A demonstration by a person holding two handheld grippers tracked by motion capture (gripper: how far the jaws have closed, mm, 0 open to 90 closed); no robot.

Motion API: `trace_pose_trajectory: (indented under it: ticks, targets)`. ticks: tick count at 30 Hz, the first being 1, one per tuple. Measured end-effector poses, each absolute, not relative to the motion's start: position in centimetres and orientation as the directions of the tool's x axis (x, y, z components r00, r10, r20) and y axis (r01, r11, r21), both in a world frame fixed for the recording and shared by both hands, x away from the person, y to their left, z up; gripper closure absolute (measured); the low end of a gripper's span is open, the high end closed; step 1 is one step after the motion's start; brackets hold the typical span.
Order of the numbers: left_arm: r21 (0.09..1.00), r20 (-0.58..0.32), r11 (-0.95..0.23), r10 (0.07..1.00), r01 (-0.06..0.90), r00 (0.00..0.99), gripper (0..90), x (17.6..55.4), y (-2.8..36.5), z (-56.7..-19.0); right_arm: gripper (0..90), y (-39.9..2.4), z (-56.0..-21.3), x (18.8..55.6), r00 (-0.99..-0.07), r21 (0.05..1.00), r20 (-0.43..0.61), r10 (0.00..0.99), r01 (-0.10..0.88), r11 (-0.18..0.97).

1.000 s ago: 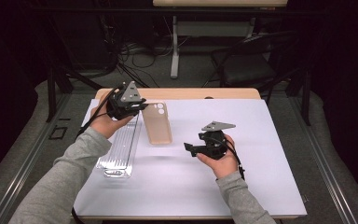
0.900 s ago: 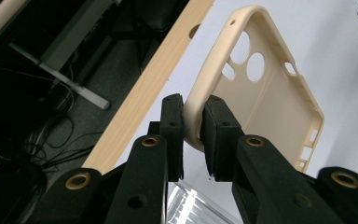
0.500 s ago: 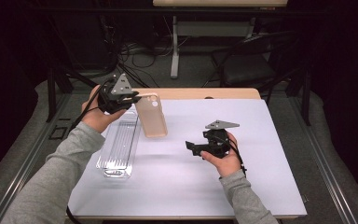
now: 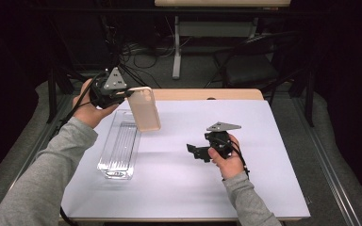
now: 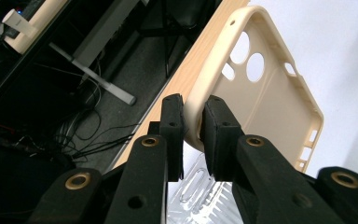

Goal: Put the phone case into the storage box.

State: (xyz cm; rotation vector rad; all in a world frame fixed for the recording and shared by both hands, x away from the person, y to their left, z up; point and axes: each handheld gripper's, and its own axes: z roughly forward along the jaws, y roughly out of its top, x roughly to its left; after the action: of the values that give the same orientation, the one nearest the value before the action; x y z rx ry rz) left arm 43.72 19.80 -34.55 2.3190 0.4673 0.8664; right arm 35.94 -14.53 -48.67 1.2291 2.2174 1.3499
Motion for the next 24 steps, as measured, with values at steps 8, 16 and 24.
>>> trace_pose_trajectory:
  ticks: [8,16,24]
  targets:
    - [0.656,0.468,-0.749,0.500,0.092,0.729,79.3,44.1,20.7,-34.5,13.1,-14.6,-48.9,35.9,-0.591,0.824,0.181,0.786,0.528,0.208]
    - [0.648,0.475,-0.754,0.510,0.107,0.718,79.3,44.8,21.6,-34.4,13.1,-14.7,-49.0,35.9,-0.584,0.828,0.175,0.793,0.523,0.202]
    - [0.642,0.496,-0.760,0.510,0.098,0.703,79.3,44.9,22.0,-33.9,13.1,-14.5,-49.2,35.8,-0.588,0.824,0.171,0.791,0.526,0.213]
